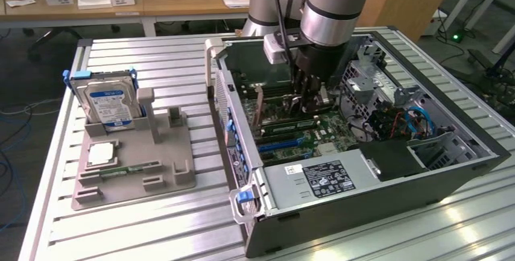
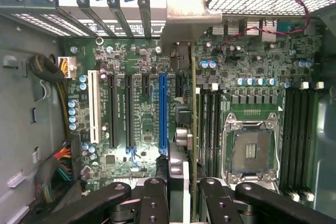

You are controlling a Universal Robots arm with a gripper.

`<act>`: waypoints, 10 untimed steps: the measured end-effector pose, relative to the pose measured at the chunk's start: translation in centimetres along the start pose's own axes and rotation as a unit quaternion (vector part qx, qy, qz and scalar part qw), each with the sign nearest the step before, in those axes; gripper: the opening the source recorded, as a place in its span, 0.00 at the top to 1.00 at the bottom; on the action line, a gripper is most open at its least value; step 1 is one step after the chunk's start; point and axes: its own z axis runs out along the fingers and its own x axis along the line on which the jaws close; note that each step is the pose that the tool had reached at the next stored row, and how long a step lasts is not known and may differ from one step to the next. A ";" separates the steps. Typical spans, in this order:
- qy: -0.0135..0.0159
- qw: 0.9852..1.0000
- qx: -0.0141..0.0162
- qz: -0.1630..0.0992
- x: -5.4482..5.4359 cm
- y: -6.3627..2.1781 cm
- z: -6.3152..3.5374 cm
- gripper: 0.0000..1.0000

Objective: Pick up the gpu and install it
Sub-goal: 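Insert the gpu into the slot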

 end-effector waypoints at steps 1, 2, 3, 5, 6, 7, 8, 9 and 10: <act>0.004 1.000 -0.001 0.000 0.0 0.00 0.04 0.72; 0.007 1.000 -0.001 0.000 0.0 0.00 0.11 0.72; 0.008 1.000 -0.001 0.000 0.0 -0.01 0.16 0.72; 0.008 1.000 -0.001 0.000 0.0 0.00 0.28 0.72; 0.008 1.000 -0.001 0.000 0.0 0.01 0.34 0.72; 0.008 1.000 -0.001 0.000 0.0 0.04 0.38 0.72; 0.008 1.000 -0.001 0.000 0.0 0.08 0.43 0.72; 0.008 1.000 -0.001 0.000 0.0 0.10 0.50 0.72; 0.008 1.000 -0.001 0.000 0.0 0.11 0.59 0.72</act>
